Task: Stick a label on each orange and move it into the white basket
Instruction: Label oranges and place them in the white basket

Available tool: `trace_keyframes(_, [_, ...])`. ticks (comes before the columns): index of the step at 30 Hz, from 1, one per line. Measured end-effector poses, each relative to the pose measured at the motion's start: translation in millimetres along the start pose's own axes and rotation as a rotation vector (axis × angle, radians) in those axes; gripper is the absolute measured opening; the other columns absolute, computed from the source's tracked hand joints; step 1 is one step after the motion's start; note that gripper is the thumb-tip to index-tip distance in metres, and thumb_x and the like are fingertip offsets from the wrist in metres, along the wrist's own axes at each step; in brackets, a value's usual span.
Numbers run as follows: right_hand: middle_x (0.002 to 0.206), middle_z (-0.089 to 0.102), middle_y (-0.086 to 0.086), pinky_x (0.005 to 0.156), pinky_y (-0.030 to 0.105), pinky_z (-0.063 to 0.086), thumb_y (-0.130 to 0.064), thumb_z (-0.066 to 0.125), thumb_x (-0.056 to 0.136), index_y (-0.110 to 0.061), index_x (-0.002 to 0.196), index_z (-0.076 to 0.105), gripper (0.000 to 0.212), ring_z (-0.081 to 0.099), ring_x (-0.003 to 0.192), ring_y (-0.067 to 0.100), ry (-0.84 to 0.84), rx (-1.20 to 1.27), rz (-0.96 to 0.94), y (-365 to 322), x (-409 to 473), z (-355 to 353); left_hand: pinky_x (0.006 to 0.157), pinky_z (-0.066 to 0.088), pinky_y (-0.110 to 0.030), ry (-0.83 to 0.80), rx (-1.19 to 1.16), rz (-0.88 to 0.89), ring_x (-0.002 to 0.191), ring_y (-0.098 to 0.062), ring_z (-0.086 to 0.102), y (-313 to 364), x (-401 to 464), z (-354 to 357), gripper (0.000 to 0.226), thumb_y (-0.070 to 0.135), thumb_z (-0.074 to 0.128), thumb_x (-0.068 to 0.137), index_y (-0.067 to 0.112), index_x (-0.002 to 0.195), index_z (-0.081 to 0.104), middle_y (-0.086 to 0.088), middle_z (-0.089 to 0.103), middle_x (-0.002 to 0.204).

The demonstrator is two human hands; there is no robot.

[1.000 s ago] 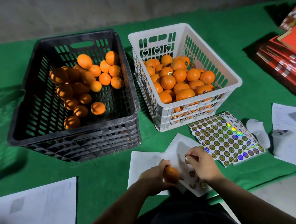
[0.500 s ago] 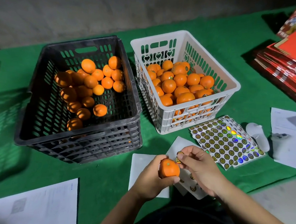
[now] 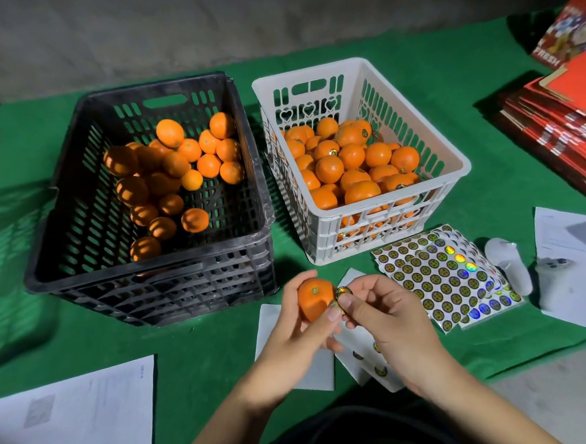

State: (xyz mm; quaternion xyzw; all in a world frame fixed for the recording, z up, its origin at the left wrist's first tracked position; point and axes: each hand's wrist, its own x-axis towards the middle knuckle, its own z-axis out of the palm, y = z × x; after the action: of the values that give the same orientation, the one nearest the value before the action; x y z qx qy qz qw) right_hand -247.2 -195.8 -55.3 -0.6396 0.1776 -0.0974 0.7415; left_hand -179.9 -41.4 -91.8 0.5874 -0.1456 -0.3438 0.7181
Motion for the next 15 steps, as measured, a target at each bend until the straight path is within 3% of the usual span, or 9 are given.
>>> trace_keyframes(4, [0.066,0.066,0.002,0.063,0.021,0.051,-0.005,0.072,0.091,-0.002,0.089,0.067,0.007,0.061,0.062,0.013,-0.026,-0.056,-0.046,-7,2,6,0.078,0.060,-0.041,0.070,0.012,0.024,0.089,-0.019,0.066,0,-1,0,0.055,0.040,0.068,0.094,0.039,0.141,0.040,-0.001,0.065,0.108])
trace_keyframes(7, [0.067,0.063,0.001,0.061,0.023,0.050,-0.011,0.074,0.092,-0.009,0.086,0.069,0.008,0.057,0.063,0.015,-0.040,-0.078,-0.006,-7,2,9,0.075,0.061,-0.043,0.096,0.031,0.036,0.080,-0.022,0.067,-2,-3,-1,0.052,0.047,0.068,0.091,0.044,0.137,0.044,0.007,0.066,0.100])
trace_keyframes(11, [0.068,0.048,0.005,0.057,0.031,0.043,-0.014,0.073,0.093,-0.019,0.084,0.071,0.010,0.047,0.055,0.017,0.149,0.030,0.077,-10,7,-1,0.067,0.061,-0.043,0.188,0.046,0.052,0.064,-0.025,0.064,-3,-4,-6,0.031,0.043,0.062,0.096,0.050,0.125,0.055,0.015,0.069,0.089])
trace_keyframes(13, [0.069,0.046,0.005,0.056,0.030,0.042,-0.025,0.075,0.089,-0.023,0.087,0.070,0.006,0.045,0.054,0.016,0.246,0.035,0.033,-19,11,-10,0.063,0.059,-0.039,0.203,0.029,0.036,0.062,-0.023,0.063,0,-4,-9,0.030,0.042,0.061,0.095,0.050,0.123,0.058,0.014,0.070,0.087])
trace_keyframes(15, [0.075,0.051,0.010,0.057,0.027,0.048,-0.043,0.082,0.082,-0.030,0.098,0.069,0.025,0.053,0.059,0.015,0.227,0.000,0.012,-24,11,-12,0.060,0.058,-0.037,0.196,0.018,0.029,0.059,-0.022,0.060,3,-5,-10,0.031,0.045,0.061,0.094,0.049,0.124,0.058,0.012,0.070,0.086])
